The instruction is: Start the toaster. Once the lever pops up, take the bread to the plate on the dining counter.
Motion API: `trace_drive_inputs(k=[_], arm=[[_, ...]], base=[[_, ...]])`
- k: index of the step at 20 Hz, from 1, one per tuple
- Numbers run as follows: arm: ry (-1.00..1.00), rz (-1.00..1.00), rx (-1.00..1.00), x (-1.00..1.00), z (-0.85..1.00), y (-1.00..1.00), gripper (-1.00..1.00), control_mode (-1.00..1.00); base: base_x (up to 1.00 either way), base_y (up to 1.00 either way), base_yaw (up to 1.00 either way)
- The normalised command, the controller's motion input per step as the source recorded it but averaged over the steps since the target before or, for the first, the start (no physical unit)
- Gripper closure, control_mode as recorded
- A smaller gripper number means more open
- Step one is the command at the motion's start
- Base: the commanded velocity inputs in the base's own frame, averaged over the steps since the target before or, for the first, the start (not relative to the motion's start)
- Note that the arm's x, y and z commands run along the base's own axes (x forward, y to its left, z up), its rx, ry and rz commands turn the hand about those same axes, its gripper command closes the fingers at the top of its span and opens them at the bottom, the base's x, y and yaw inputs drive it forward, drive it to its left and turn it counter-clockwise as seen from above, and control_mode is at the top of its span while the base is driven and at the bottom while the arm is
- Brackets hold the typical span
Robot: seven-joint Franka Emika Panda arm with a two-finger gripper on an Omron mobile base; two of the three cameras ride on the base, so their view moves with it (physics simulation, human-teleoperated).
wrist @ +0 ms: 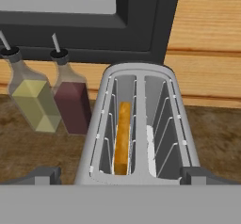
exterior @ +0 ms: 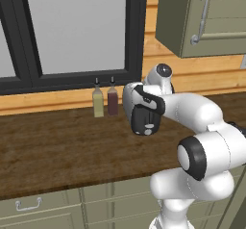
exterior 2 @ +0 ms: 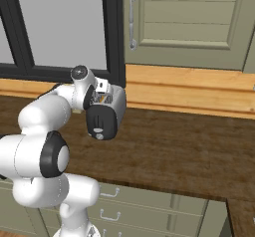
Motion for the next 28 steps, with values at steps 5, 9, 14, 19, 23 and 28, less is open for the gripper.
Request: trace_drive_inputs(k=[5,9,14,19,23,28], arm=[[0.00,0.00,0.00,0.00,0.00,0.00,-1.00,-1.00],[0.00,0.00,0.00,0.00,0.00,0.00,-1.00,-1.00],[0.00,0.00,0.00,0.00,0.00,0.00,-1.00,-1.00],[0.00,0.00,0.00,0.00,0.00,0.00,-1.00,-1.00],[0.00,0.00,0.00,0.00,0.00,0.00,-1.00,-1.00],[0.00,0.00,0.00,0.00,0.00,0.00,-1.00,-1.00]], base=[[0.00,0.00,0.00],[0.00,0.00,0.00],[0.00,0.00,0.00],[0.00,0.00,0.00],[0.00,0.00,0.00],[0.00,0.00,0.00]])
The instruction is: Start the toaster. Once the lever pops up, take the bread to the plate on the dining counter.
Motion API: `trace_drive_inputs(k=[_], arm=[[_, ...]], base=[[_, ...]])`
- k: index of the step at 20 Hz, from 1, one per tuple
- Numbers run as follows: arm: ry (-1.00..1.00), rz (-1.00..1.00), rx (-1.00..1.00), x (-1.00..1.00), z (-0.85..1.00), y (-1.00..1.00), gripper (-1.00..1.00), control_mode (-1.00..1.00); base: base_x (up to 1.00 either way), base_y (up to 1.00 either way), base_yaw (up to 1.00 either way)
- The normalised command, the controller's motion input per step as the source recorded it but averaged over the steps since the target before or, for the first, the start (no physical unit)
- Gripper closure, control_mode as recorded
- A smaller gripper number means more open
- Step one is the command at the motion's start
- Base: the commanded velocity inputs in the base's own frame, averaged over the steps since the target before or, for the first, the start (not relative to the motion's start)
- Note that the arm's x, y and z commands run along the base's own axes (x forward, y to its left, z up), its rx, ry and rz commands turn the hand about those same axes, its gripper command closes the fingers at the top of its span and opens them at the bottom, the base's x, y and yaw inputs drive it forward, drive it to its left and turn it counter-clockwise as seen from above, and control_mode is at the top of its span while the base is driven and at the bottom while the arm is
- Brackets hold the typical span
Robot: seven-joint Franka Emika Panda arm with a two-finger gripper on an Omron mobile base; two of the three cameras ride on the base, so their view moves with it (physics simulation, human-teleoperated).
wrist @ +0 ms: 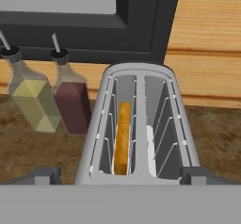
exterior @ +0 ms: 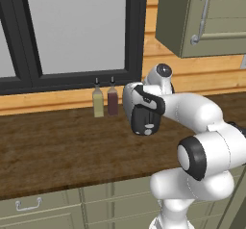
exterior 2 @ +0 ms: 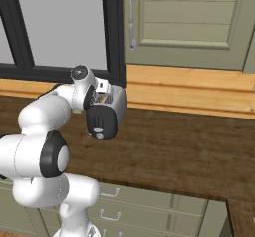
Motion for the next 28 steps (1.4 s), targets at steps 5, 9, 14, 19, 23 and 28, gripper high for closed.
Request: trace_drive_inputs(k=[5,9,14,19,23,28], arm=[[0.00,0.00,0.00,0.00,0.00,0.00,-1.00,-1.00],[0.00,0.00,0.00,0.00,0.00,0.00,-1.00,-1.00],[0.00,0.00,0.00,0.00,0.00,0.00,-1.00,-1.00],[0.00,0.00,0.00,0.00,0.00,0.00,-1.00,-1.00],[0.00,0.00,0.00,0.00,0.00,0.00,-1.00,-1.00],[0.00,0.00,0.00,0.00,0.00,0.00,-1.00,-1.00]], base=[[0.00,0.00,0.00],[0.00,0.00,0.00],[0.00,0.00,0.00],[0.00,0.00,0.00],[0.00,0.00,0.00],[0.00,0.00,0.00]])
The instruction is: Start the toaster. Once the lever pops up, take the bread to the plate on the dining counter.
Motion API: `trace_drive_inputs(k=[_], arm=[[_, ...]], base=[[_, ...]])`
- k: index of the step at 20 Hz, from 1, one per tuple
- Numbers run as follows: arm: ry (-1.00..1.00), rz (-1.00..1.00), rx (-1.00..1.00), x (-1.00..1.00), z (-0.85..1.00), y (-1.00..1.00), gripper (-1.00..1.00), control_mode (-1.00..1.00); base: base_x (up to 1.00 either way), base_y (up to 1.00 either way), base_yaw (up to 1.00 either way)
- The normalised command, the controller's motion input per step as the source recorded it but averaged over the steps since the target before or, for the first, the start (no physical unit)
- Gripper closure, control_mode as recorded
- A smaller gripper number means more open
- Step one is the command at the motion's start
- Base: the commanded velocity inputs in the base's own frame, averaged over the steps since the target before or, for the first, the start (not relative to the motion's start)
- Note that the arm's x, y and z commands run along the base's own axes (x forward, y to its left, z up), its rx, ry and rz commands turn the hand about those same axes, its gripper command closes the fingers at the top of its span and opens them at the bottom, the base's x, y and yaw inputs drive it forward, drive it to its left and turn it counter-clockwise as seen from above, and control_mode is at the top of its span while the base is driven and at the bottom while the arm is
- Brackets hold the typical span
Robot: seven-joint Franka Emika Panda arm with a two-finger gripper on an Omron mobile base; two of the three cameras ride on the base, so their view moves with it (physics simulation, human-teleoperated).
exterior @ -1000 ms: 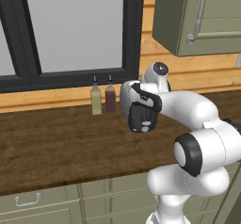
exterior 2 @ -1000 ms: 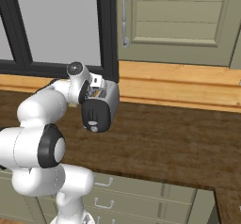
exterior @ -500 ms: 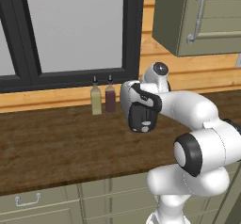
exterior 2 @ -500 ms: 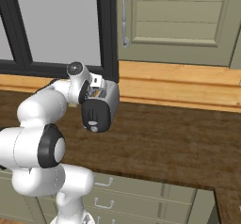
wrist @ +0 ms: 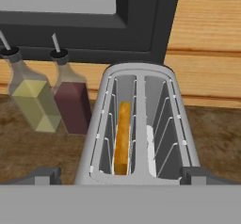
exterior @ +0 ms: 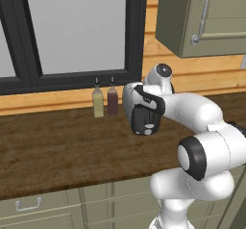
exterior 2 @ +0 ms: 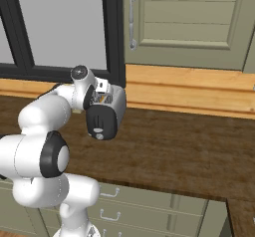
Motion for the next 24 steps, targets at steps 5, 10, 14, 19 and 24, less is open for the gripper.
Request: trace_drive_inputs(k=[5,10,14,19,24], arm=[[0.00,0.00,0.00,0.00,0.00,0.00,-1.00,-1.00],[0.00,0.00,0.00,0.00,0.00,0.00,-1.00,-1.00],[0.00,0.00,0.00,0.00,0.00,0.00,-1.00,-1.00],[0.00,0.00,0.00,0.00,0.00,0.00,-1.00,-1.00],[0.00,0.00,0.00,0.00,0.00,0.00,-1.00,-1.00]], base=[[0.00,0.00,0.00],[0.00,0.00,0.00],[0.00,0.00,0.00],[0.00,0.00,0.00],[0.00,0.00,0.00]])
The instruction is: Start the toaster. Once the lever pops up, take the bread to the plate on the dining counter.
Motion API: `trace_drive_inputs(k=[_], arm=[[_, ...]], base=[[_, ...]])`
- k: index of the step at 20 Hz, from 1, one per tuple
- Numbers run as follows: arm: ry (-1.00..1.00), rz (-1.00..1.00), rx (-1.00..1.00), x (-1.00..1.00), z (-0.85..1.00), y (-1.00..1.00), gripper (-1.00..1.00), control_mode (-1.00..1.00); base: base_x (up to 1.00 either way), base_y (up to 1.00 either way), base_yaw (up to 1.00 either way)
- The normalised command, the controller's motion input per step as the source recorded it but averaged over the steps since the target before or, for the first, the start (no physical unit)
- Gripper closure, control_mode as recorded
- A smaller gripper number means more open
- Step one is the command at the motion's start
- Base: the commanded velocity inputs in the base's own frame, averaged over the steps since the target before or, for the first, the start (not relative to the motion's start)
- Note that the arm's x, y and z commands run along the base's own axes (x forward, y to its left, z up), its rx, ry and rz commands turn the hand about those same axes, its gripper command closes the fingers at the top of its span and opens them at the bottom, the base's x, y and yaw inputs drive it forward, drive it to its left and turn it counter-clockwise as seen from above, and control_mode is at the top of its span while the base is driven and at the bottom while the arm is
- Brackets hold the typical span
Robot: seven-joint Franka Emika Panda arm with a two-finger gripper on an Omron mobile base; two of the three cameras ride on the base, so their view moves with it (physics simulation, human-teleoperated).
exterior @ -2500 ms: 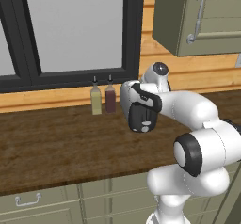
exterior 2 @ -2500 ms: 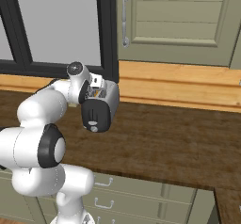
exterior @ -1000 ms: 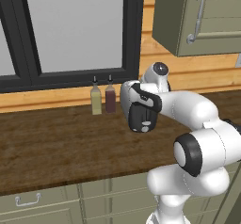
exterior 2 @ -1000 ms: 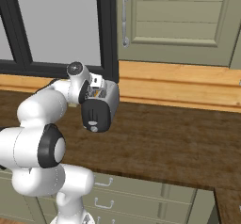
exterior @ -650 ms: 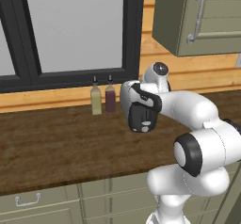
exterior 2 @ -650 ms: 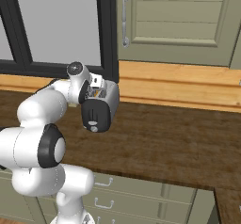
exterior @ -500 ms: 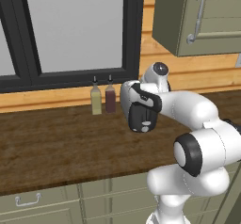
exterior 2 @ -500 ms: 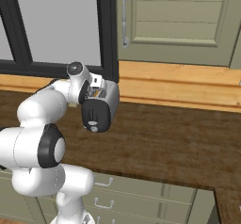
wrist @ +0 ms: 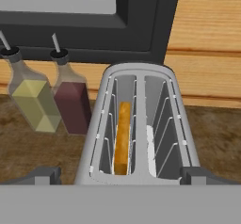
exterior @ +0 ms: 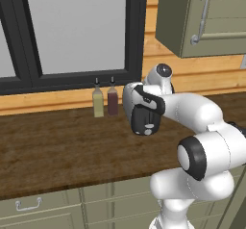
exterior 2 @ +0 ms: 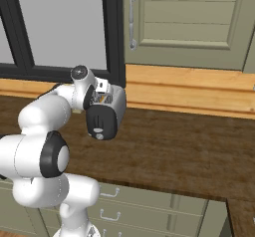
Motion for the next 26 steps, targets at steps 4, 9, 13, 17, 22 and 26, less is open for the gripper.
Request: trace_drive_inputs(k=[4,9,13,17,22,26], arm=[[0.00,0.00,0.00,0.00,0.00,0.00,-1.00,-1.00],[0.00,0.00,0.00,0.00,0.00,0.00,-1.00,-1.00],[0.00,0.00,0.00,0.00,0.00,0.00,-1.00,-1.00],[0.00,0.00,0.00,0.00,0.00,0.00,-1.00,-1.00],[0.00,0.00,0.00,0.00,0.00,0.00,-1.00,-1.00],[0.00,0.00,0.00,0.00,0.00,0.00,-1.00,-1.00]], base=[[0.00,0.00,0.00],[0.00,0.00,0.00],[0.00,0.00,0.00],[0.00,0.00,0.00],[0.00,0.00,0.00],[0.00,0.00,0.00]])
